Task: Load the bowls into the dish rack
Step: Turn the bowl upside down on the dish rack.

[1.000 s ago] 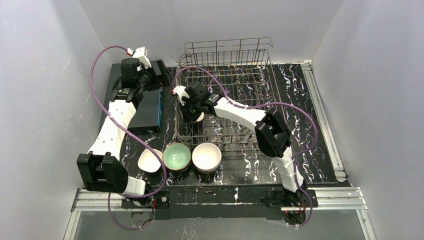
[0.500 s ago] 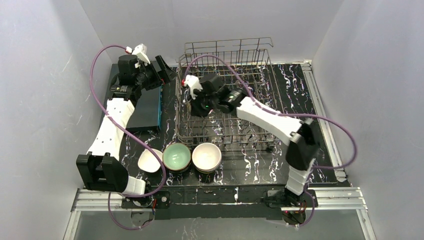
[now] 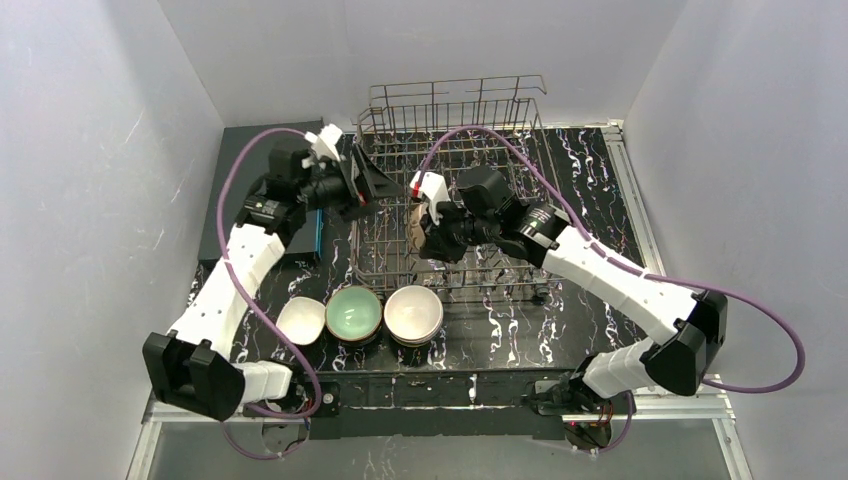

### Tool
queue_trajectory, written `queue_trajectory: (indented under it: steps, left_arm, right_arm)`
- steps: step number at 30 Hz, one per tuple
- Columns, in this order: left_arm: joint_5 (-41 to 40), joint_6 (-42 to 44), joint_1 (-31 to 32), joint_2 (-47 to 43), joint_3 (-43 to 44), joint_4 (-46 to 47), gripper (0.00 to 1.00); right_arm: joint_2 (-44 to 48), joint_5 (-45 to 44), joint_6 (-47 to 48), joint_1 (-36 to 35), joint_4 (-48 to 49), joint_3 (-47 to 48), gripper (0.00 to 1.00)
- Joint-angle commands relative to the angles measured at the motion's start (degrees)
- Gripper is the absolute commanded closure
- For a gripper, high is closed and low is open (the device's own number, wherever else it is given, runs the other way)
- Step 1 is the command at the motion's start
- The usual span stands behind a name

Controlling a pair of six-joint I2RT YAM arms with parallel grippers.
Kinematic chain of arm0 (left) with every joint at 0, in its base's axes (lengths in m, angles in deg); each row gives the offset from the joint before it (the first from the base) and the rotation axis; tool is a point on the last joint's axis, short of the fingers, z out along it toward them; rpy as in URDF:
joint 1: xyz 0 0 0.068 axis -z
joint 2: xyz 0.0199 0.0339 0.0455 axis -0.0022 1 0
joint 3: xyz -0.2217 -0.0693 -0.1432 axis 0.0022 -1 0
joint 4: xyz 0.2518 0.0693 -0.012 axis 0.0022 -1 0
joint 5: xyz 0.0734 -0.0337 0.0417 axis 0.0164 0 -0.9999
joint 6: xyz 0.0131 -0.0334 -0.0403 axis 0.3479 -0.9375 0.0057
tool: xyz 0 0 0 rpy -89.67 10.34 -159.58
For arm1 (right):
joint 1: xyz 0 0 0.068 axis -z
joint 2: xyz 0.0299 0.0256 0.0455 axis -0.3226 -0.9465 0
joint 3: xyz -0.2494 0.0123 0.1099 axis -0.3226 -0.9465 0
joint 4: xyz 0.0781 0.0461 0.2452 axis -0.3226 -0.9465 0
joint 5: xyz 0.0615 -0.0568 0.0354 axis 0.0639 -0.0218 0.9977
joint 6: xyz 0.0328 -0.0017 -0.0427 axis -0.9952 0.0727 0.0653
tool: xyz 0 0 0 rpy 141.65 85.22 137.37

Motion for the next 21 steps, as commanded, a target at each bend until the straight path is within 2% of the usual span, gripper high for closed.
queue_trajectory:
  steps: [1,9,21]
  left_arm:
    - [4.02,-5.41,6.79,-3.71,-4.68,-1.0,0.05]
    - [-1.73,-7.53,13.41,-6.66,-12.15,-2.34,0.04]
    - [0.64,-11.68,18.8,-0.98,-13.13,2.09,0.04]
  right_arm:
    - [4.13,3.92,1.86,-0.02,1.4,0.31,0.99]
    - [5.73,6.2,-0.04,-0.02,1.6,-2.59,0.99]
    - [5.1,7.81,-0.77,-0.41,2.09,-3.4,0.99]
